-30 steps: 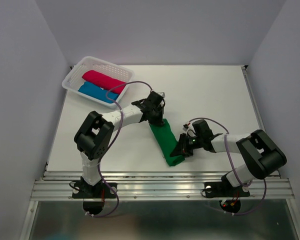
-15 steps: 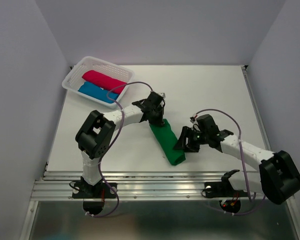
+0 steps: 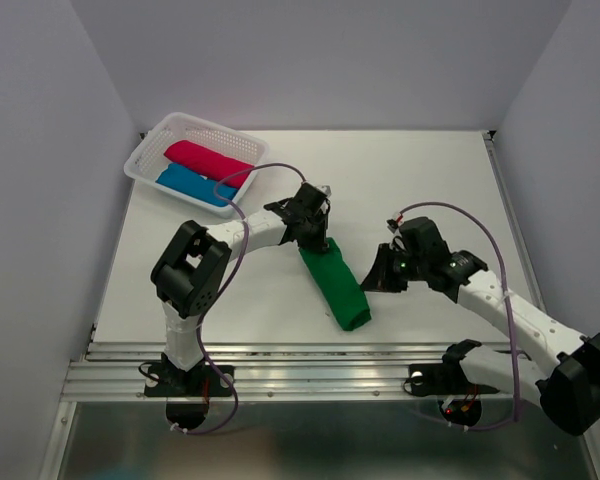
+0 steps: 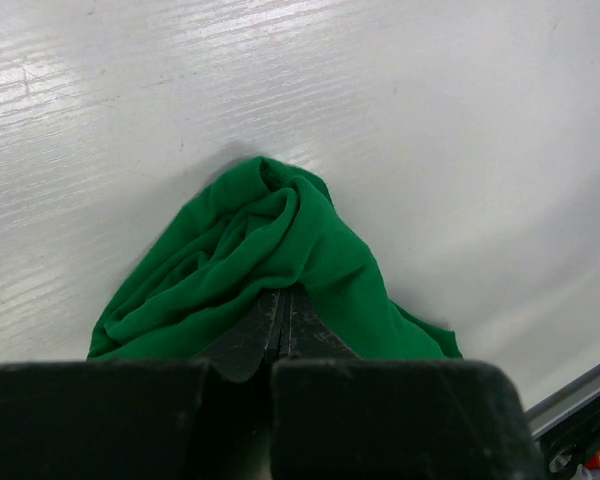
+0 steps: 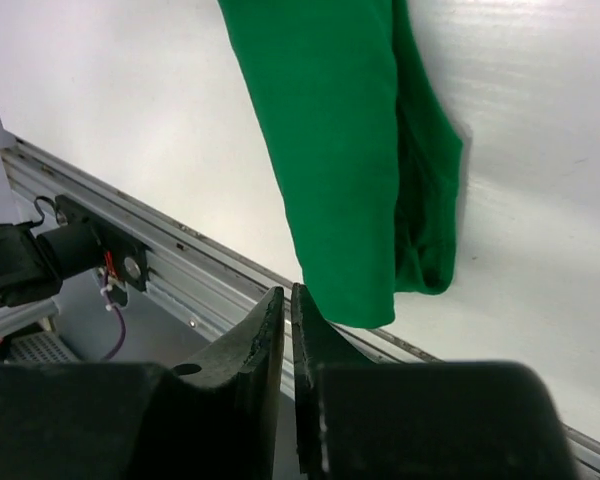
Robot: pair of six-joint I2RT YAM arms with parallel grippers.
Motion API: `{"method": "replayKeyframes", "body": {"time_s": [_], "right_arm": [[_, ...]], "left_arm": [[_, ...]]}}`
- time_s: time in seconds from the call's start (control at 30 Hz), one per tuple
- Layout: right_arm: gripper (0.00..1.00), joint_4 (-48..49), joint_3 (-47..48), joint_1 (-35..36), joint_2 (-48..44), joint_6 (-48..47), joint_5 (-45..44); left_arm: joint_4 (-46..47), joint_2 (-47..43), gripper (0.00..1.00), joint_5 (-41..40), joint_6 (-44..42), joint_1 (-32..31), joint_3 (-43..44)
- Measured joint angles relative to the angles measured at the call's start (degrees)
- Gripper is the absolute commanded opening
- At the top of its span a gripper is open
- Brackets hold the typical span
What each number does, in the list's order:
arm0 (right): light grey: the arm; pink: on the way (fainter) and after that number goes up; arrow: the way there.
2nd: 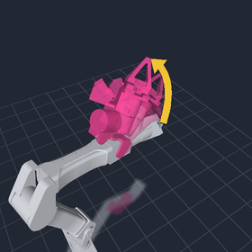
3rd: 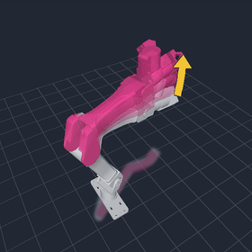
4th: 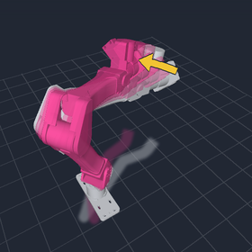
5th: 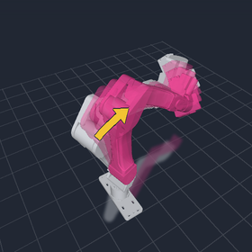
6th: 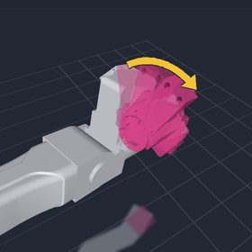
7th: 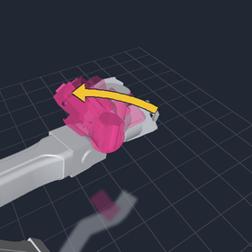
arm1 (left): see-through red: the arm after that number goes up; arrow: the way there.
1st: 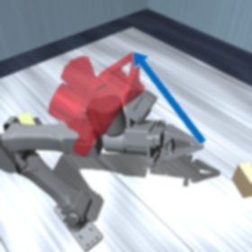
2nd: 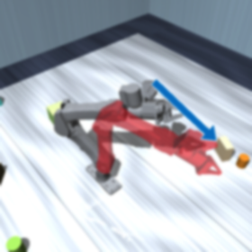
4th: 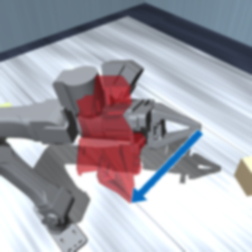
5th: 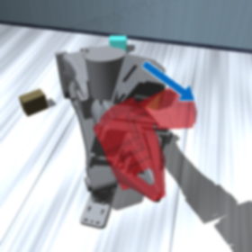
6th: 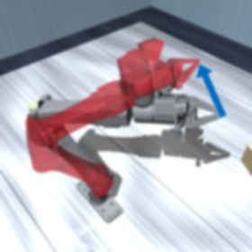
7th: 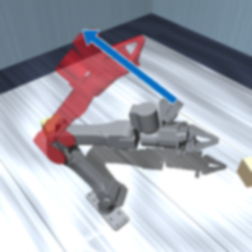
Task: Roll the t-shirts
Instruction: Roll the T-shirt to the center of the board.
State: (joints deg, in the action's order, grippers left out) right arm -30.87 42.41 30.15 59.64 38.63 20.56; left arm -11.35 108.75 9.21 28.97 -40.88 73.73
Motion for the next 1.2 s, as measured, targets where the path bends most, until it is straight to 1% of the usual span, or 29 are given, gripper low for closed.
{"method": "replayKeyframes", "body": {"time_s": [0.13, 0.23, 0.3, 0.43, 0.6, 0.8, 1.0, 1.1, 1.2], "right_arm": [[0.11, 1.22, -0.31, 2.75, 2.01, 1.09, -0.02], [0.07, 4.13, -1.95, 4.42, 4.68, 1.75, -0.02], [0.04, 6.34, -4.31, 4.44, 6.51, 2.19, -0.70], [0.03, 8.20, -9.29, 4.44, 10.91, 3.30, -3.45], [0.02, 11.47, -12.26, 4.35, 11.67, 3.85, -5.40], [0.02, 10.23, -11.17, 4.48, 10.80, 2.91, -6.01], [0.02, 4.92, -4.02, 5.22, 6.97, 2.08, -7.50], [0.03, 5.44, -0.98, 6.91, 5.51, 2.47, -7.72], [0.03, 6.73, -0.70, 9.86, 5.64, 3.89, -7.69]], "left_arm": [[0.00, 0.00, 0.00, -0.02, -0.02, 0.00, 0.00], [-0.02, 0.00, 0.00, -0.07, 0.00, 0.00, 0.00], [-0.02, 0.02, 0.00, -0.15, -0.02, 0.00, 0.00], [-0.02, 0.28, 0.00, -0.17, -0.04, 0.00, 0.00], [-0.02, 1.33, 0.00, -0.22, -0.44, -0.07, 0.00], [-0.02, 1.44, 0.00, -0.26, -0.72, 0.00, 0.00], [0.28, 1.44, 0.00, -0.81, -0.90, 0.02, -0.61], [0.92, 1.42, 0.00, -0.83, -0.83, 0.04, -1.14], [1.66, 1.20, 0.00, -0.81, -0.76, 0.07, -1.77]]}}
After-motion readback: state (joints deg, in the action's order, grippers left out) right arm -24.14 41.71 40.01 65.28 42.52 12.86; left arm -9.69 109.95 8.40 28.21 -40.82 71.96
